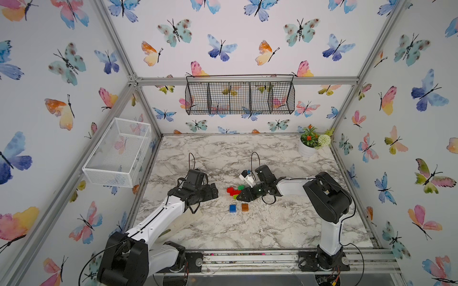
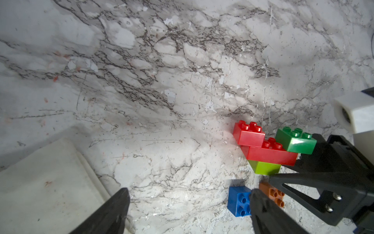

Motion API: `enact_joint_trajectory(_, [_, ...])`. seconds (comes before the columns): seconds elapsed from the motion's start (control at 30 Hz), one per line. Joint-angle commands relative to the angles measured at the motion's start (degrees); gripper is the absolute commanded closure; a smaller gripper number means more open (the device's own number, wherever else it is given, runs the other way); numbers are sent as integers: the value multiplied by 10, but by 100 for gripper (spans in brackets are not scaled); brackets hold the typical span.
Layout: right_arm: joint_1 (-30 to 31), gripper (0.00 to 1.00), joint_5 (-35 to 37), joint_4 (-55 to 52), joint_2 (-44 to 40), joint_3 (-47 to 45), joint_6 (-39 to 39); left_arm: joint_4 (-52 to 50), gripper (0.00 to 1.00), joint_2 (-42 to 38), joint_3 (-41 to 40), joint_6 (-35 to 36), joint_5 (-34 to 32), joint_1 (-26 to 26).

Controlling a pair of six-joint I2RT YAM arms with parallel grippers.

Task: Assemble the letter v with lego
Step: Adjust the lego brick at the center of the board, then assemble the lego brick with the lego brick.

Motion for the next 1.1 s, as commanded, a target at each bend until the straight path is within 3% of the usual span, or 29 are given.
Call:
enact_joint_trajectory(0.0, [2, 47, 16, -34, -1, 3, -14, 0, 7, 9, 12, 10, 14, 4])
enact_joint_trajectory(0.37, [3, 37, 56, -129, -22, 21, -83, -8, 6, 10, 28, 12, 12, 4])
enact_joint_trajectory(0.57, [3, 21, 194, -235, -68, 66, -205, -1, 7, 10, 25, -5, 17, 5])
enact_joint_trajectory(0.7, [2, 12, 248, -290, -50, 129, -315, 54, 16, 19, 4, -41, 71, 6])
enact_joint_trajectory(0.8, [2, 9, 221, -292, -50, 142, -415, 94, 23, 27, -13, -67, 101, 6])
enact_joint_trajectory(0.9, [3, 6, 185, -243, -76, 97, -536, 117, 28, 38, -24, -79, 115, 6])
enact_joint_trajectory(1.07, [5, 6, 152, -180, -86, 65, -632, 134, 35, 58, -34, -81, 125, 6])
